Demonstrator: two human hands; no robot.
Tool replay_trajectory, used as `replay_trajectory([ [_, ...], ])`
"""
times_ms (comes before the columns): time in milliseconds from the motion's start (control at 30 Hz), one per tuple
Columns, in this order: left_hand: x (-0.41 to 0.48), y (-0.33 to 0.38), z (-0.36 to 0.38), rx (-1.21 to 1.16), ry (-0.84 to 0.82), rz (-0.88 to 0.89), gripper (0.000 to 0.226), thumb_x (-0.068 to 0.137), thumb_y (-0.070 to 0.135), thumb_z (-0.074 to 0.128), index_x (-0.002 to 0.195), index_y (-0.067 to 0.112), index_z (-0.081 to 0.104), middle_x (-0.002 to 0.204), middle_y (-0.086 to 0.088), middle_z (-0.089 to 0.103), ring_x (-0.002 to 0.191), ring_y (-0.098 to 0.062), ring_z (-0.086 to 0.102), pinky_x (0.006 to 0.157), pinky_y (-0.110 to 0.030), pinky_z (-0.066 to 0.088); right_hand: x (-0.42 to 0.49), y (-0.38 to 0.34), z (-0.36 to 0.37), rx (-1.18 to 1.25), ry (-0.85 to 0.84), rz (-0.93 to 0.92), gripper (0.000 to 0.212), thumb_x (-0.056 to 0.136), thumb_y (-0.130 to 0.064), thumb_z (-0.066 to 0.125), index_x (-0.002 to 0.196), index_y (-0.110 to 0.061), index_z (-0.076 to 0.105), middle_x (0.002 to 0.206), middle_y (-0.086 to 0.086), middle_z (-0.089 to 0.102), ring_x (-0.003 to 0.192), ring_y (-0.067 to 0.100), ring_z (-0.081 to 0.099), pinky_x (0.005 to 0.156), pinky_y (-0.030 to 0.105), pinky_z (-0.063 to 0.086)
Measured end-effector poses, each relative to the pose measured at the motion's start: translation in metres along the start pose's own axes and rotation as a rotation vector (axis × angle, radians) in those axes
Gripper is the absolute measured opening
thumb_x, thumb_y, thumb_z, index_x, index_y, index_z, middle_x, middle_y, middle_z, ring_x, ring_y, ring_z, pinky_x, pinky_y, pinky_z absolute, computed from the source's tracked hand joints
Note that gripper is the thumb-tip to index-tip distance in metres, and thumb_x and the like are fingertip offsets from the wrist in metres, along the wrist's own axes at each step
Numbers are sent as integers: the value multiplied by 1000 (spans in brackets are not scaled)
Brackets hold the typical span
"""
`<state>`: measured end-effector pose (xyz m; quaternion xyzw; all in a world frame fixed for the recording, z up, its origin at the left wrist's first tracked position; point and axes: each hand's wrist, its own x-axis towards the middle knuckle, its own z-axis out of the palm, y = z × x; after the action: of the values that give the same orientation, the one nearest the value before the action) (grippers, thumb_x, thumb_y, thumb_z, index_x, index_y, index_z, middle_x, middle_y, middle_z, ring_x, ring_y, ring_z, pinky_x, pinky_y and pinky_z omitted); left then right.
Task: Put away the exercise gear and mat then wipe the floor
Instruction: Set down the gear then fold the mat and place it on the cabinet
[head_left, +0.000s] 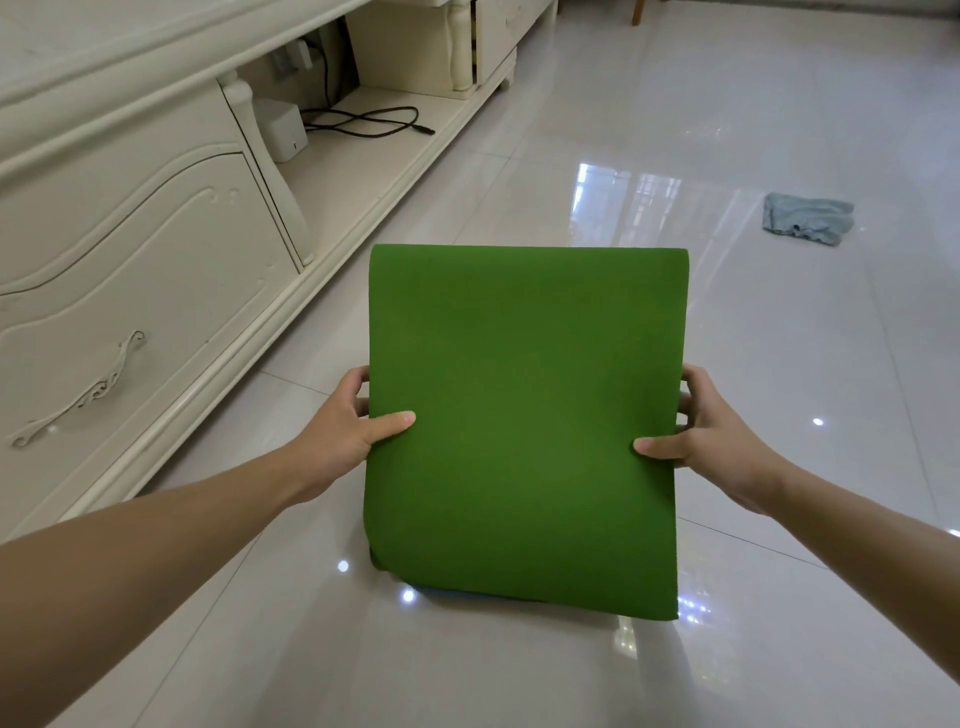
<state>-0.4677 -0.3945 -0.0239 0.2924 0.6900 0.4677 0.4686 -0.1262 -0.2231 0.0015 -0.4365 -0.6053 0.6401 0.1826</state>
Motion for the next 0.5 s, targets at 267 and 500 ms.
replay_trajectory([
  [267, 4, -5, -5, 12, -53, -30, 87, 74, -12, 76, 136, 36, 36, 127, -5, 61, 110, -26, 65, 79, -42, 59, 14, 2, 1, 6, 66, -48, 73, 79, 15, 66, 128, -32, 42, 120, 1, 63, 94, 26, 71, 77, 44, 58],
  [500, 13, -6, -3, 52, -12, -18, 81, 75, -9, 76, 134, 33, 40, 123, -5, 61, 110, -25, 64, 82, -42, 58, 29, 3, 4, -12, 147, -70, 66, 79, 11, 69, 122, -33, 45, 118, -5, 62, 95, 22, 70, 76, 42, 59],
])
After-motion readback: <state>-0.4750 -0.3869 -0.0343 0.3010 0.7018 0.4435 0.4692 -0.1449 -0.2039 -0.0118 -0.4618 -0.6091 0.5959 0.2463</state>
